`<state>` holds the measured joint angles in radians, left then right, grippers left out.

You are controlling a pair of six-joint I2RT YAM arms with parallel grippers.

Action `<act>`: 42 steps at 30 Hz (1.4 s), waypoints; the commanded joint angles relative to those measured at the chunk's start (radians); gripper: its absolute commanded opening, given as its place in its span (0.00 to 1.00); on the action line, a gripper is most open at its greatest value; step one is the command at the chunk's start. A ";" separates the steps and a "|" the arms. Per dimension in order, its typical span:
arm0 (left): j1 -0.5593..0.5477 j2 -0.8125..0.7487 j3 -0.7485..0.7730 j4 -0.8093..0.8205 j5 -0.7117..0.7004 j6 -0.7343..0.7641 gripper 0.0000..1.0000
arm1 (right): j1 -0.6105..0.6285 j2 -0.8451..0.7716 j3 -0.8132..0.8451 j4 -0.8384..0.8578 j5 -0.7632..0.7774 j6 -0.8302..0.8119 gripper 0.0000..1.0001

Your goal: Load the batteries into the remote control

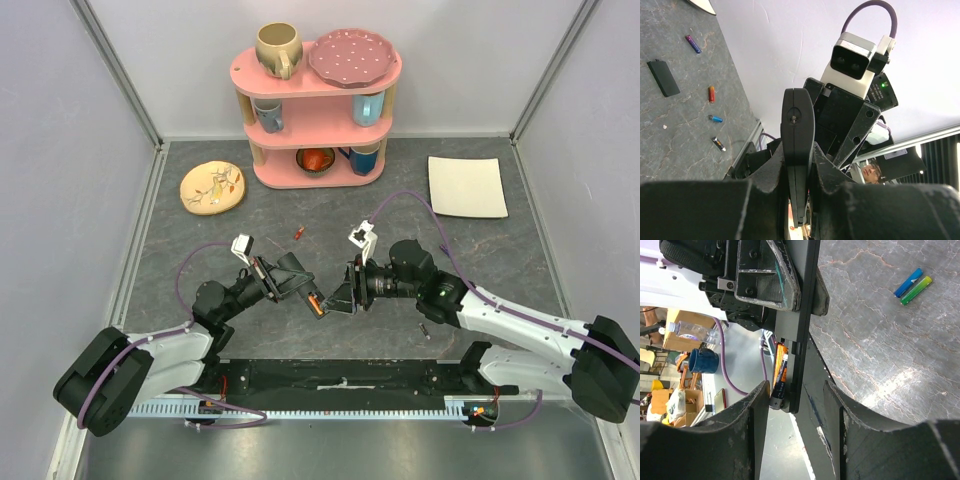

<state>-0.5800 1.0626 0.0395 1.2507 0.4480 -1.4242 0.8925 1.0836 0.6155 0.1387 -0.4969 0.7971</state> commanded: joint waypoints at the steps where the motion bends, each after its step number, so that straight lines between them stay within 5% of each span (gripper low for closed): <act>1: -0.003 -0.009 0.007 0.073 0.014 -0.032 0.02 | -0.003 0.012 -0.005 0.042 -0.012 0.002 0.53; 21: -0.003 -0.036 0.003 0.062 0.024 -0.033 0.02 | -0.007 0.055 -0.007 0.084 -0.003 0.036 0.33; 42: -0.006 -0.050 -0.010 0.062 0.031 -0.036 0.02 | -0.012 0.093 0.009 0.125 0.001 0.068 0.27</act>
<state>-0.5732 1.0439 0.0376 1.2247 0.4461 -1.4227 0.8848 1.1481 0.6155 0.2218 -0.5282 0.8822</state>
